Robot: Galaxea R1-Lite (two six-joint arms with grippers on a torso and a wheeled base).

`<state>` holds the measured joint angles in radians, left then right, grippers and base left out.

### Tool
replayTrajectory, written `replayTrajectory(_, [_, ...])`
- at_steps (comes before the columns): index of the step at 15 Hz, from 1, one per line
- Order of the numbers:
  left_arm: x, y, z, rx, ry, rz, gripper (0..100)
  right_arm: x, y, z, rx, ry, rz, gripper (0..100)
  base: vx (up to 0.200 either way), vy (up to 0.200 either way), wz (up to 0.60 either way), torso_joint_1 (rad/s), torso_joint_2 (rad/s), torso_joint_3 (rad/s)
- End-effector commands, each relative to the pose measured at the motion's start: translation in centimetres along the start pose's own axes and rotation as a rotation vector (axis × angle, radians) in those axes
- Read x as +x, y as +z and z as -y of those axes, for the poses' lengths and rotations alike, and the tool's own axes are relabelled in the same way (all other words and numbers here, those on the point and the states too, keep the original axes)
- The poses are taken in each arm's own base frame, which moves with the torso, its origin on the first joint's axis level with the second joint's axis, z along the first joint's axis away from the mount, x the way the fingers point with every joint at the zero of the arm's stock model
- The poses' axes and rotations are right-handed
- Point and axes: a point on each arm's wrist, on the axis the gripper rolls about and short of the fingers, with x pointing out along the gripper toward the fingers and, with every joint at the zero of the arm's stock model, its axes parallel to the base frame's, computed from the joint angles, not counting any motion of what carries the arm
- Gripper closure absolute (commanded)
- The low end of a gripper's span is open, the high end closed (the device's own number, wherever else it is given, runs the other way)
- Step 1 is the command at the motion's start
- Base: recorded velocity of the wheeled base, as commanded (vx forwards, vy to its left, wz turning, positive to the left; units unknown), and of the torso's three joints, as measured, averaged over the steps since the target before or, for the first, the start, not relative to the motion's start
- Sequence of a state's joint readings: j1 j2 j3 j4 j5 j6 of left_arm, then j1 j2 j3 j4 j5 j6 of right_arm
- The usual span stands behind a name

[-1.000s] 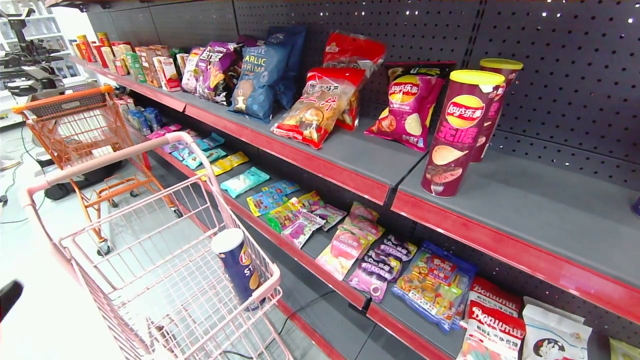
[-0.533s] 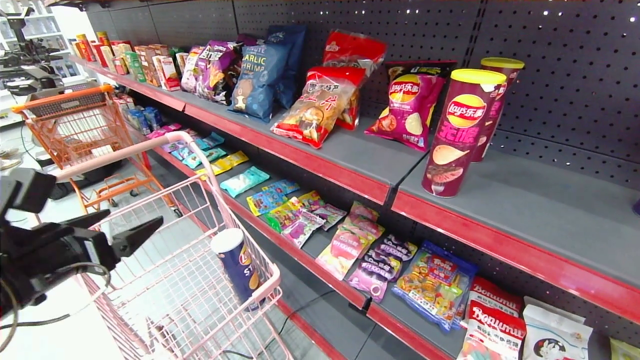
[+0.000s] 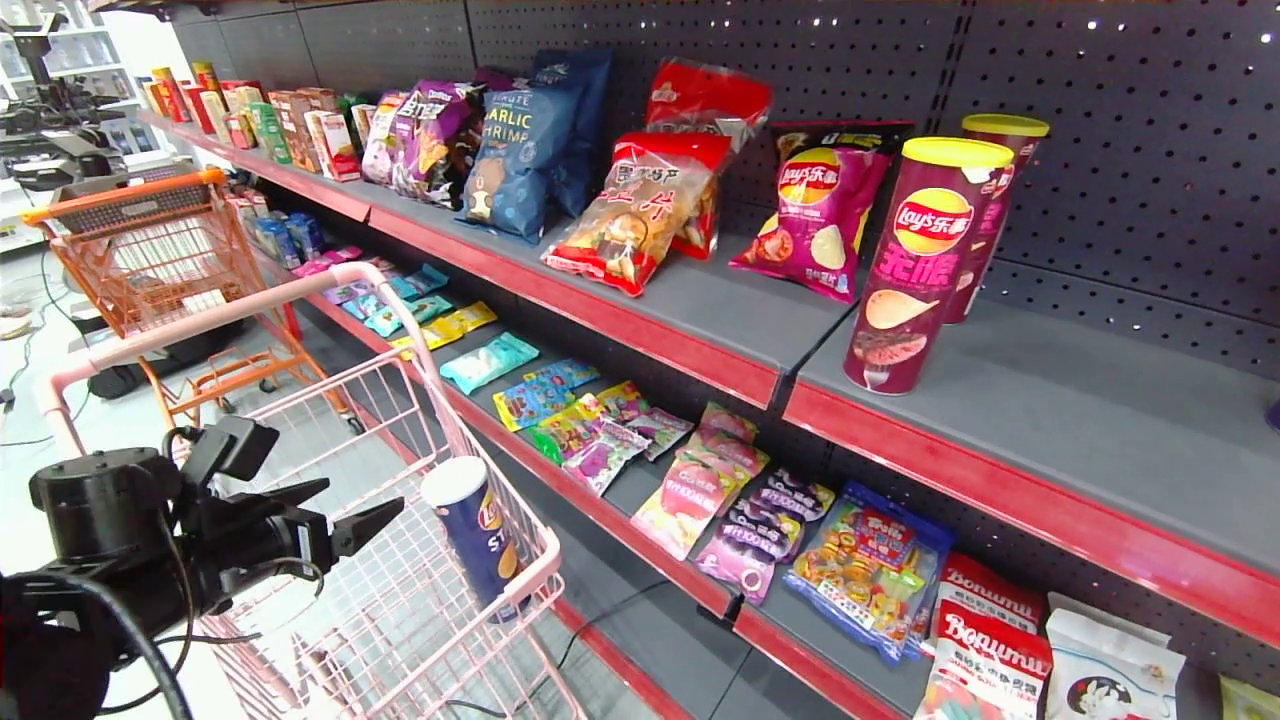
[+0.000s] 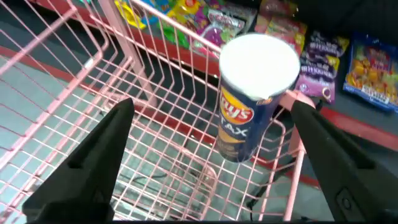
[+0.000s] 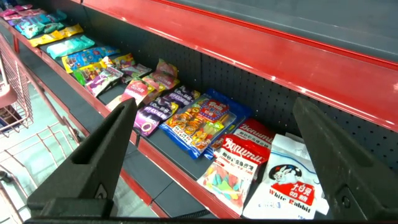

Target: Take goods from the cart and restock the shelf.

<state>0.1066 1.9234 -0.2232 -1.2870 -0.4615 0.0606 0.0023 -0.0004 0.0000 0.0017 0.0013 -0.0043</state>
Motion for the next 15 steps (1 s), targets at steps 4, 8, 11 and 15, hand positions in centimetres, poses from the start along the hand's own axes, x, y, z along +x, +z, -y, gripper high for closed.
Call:
replayTrajectory(4, [2.6,-2.8,-0.7,-0.023,-0.031,-0.065,0,0.0,0.0,0.0,-0.002,0.001,0.000,0,0.000,0.000,0.00,0.000,0.00,0.000])
replayTrajectory(8, [5.0,-3.2,0.4,0.017,-0.105,-0.045,0,0.0,0.0,0.0,-0.002,0.001,0.001,0,0.000,0.000,0.00,0.000,0.00,0.000])
replayTrajectory(11, [6.9,-3.1,0.8,0.041,-0.135,-0.029,0,0.0,0.0,0.0,-0.002,0.001,0.001,0,0.000,0.000,0.00,0.000,0.00,0.000])
replayTrajectory(15, [8.7,-3.5,1.9,0.062,-0.181,-0.033,0,0.0,0.0,0.0,-0.002,0.001,0.001,0,0.000,0.000,0.00,0.000,0.00,0.000])
